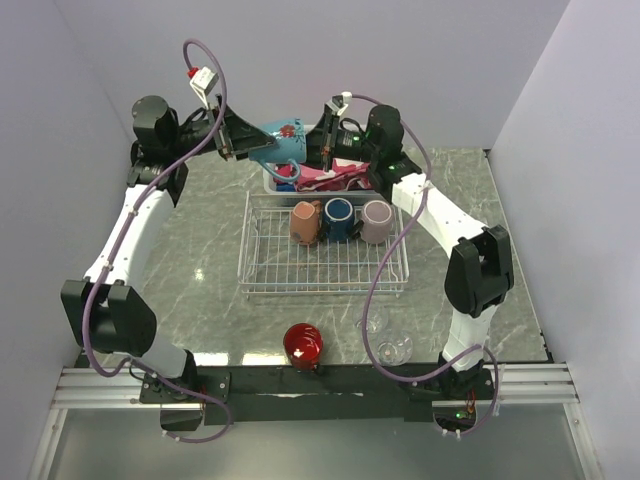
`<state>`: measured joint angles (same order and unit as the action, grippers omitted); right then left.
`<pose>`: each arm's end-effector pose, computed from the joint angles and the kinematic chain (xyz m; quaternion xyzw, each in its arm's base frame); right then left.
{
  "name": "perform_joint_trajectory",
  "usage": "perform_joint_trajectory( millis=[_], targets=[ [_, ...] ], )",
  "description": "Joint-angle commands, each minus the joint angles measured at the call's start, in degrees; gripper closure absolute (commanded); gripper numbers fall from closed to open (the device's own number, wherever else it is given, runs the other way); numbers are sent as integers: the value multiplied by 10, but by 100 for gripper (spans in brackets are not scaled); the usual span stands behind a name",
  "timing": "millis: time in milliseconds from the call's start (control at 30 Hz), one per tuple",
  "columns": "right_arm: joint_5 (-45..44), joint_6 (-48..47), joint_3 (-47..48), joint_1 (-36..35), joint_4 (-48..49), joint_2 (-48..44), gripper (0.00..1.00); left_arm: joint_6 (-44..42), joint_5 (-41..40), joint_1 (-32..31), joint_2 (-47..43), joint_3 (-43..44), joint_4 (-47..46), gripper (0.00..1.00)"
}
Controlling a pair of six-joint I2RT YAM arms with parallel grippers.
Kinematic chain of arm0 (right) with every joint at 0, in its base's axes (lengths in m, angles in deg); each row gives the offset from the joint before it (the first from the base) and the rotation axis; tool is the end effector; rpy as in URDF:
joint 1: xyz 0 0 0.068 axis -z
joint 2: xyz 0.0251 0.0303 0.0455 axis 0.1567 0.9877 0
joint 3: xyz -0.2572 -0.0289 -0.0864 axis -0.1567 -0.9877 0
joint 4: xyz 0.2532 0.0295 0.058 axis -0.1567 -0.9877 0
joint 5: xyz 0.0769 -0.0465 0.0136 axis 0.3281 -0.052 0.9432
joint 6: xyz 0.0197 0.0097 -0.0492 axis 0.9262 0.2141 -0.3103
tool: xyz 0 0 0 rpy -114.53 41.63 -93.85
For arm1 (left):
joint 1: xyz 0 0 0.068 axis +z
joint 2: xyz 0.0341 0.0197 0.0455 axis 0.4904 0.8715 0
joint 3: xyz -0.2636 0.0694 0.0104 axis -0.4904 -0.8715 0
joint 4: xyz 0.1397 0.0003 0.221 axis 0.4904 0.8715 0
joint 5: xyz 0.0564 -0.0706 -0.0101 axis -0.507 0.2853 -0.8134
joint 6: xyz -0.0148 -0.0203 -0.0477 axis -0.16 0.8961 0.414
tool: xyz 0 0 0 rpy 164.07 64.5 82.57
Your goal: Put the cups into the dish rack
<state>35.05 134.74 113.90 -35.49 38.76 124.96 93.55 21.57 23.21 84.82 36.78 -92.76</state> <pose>0.3782 0.2212 0.3909 -0.0453 0.6764 0.7213 0.1420 0.3341 -0.0687 0.4485 0.1281 0.6719 -0.6431 0.3444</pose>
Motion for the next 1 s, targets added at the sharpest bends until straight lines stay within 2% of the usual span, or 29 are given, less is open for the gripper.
perform_joint_trajectory(
  millis=[0,400,567,633,733,767,800,833,867,967],
  targets=[
    [-5,22,49,-4,59,-11,100,56,12,-13,-10,-2,-94,4],
    [-19,2,59,-25,30,2,100,76,-3,-32,-7,1,-119,3],
    [-27,-5,46,-28,24,-5,100,54,-16,-45,-17,-10,-116,4],
    [-29,-4,35,-27,28,-8,100,71,-10,-45,-12,-11,-132,1],
    [-31,-11,32,-26,15,-13,100,87,-1,-45,-4,-10,-156,30],
    [-32,-15,33,-26,8,-13,100,83,2,-44,-3,-7,-143,58],
    [-33,-23,37,-25,1,-14,100,78,5,-44,0,-3,-137,76],
    [-33,-25,37,-25,-7,-14,100,66,6,-43,0,0,-132,89],
    [-36,-27,36,-23,-11,-15,100,59,8,-42,1,4,-120,99],
    [-38,-30,30,-17,-27,-19,84,52,18,-33,4,16,-92,99]
  ],
)
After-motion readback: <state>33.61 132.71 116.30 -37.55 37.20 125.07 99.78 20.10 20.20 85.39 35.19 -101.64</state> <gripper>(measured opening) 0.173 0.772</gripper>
